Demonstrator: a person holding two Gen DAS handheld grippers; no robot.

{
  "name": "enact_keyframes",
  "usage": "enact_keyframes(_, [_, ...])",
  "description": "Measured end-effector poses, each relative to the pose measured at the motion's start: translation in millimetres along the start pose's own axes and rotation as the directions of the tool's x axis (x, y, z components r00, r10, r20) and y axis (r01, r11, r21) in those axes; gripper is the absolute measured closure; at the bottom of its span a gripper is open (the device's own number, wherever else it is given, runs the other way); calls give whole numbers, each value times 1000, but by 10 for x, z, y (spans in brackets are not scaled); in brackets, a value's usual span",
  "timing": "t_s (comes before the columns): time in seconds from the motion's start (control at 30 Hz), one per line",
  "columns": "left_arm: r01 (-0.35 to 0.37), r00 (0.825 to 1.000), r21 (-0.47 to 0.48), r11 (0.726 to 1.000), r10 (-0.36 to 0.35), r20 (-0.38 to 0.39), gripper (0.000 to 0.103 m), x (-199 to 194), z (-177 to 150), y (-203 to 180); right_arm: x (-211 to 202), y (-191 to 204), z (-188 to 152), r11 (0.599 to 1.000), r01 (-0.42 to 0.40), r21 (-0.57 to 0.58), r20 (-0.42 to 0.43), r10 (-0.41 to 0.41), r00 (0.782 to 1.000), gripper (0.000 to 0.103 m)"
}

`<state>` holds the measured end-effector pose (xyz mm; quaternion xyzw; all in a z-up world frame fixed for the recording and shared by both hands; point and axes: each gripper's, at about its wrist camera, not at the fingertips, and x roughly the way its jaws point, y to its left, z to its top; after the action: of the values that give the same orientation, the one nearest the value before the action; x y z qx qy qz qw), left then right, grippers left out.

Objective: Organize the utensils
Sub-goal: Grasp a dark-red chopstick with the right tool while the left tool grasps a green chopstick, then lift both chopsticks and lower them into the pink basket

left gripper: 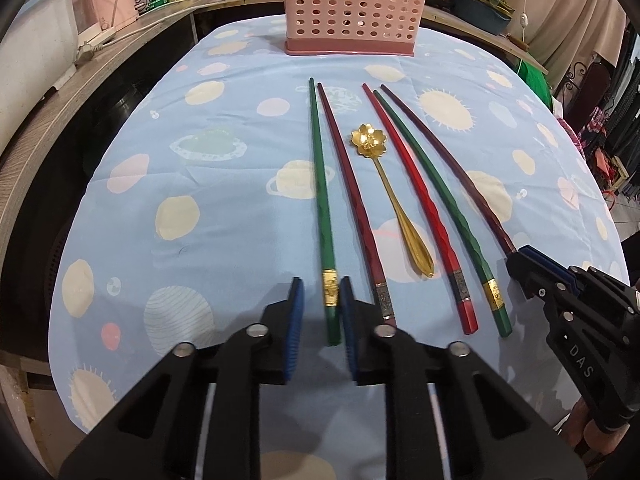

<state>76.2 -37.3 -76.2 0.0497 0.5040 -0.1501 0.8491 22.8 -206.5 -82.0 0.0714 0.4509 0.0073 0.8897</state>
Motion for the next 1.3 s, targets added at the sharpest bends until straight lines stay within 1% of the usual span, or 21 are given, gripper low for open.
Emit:
enact_keyframes(0.03, [6, 1000, 0, 1000, -6, -2, 96, -1, -2, -3, -1, 2, 3, 1000, 1, 0, -1, -1, 1000, 95])
enact_keyframes(0.2, [18, 1000, 4, 1000, -18, -4, 96, -26, -14, -27, -16, 4, 6, 1000, -9, 8, 1, 9, 1000, 95])
enact_keyframes(0.4, [13, 1000, 0, 1000, -13, 7, 96, -101, 15, -19, -135, 18, 63, 1000, -16, 17, 31, 15, 999, 95])
enact_keyframes(0.67, [25, 998, -33, 999, -23, 59, 96, -340, 155, 65, -384, -57, 258, 998, -38, 53, 96, 32, 995, 96])
enact_keyframes(0.97, [37, 989, -71, 997, -27, 144, 96, -663, 450, 176, -681, -188, 589, 993, -74, 87, 183, 57, 981, 96])
enact_keyframes(1.3, [78, 969, -101, 992, -51, 241, 96, -983, 959, 243, -940, -290, 1127, 991, -97, 88, 296, 67, 953, 96])
